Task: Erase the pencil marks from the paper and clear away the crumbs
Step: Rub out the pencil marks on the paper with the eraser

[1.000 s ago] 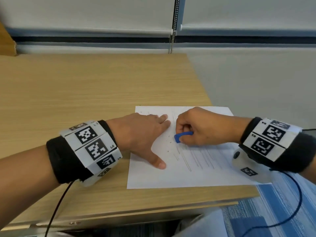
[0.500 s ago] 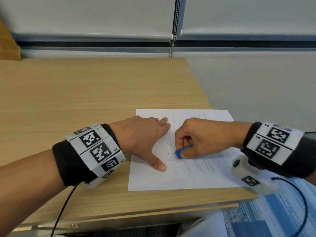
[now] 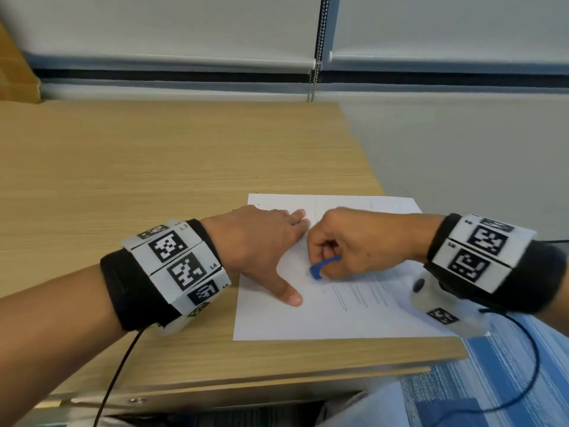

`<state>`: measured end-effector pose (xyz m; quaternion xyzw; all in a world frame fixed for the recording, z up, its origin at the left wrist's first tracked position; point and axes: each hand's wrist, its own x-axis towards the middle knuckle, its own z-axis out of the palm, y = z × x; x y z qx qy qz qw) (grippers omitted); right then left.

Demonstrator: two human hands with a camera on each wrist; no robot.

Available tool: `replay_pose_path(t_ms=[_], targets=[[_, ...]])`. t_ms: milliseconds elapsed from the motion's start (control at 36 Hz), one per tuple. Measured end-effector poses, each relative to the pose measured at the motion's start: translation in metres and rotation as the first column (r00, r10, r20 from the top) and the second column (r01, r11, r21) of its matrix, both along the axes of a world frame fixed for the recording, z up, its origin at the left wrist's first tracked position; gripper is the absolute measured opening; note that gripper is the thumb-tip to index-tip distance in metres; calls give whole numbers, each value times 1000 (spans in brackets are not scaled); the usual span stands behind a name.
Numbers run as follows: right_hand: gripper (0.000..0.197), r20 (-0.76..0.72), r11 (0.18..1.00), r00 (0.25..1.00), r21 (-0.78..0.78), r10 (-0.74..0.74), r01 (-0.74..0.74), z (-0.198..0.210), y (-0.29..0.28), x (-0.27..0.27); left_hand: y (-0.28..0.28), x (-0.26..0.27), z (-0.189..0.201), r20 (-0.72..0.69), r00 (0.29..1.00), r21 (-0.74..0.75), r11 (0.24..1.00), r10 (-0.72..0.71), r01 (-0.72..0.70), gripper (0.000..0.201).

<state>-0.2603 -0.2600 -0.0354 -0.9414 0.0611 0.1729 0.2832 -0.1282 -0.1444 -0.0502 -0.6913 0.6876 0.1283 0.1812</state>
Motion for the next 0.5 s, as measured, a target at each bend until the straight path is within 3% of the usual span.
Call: replay_pose_path(t_ms=[83,250,389,500], targets=[[7,-77,998,995,-7,65,-66,4,2,1,0,0,0,4,1000,-1,1000,-3,3,118],[10,72,998,996,-29,-49,51,0,-2,12,2,1,0,-23,1000,-21,1000,-2,1,110],[4,-107,997,992,37,67,-64,1,4,-3,1,0,2,18,1000,-9,1000,-5,5,118],[8,23,997,998,-43,-58,59,2,-6,6,1,0,2,3,1000,0,1000,3,-3,121]])
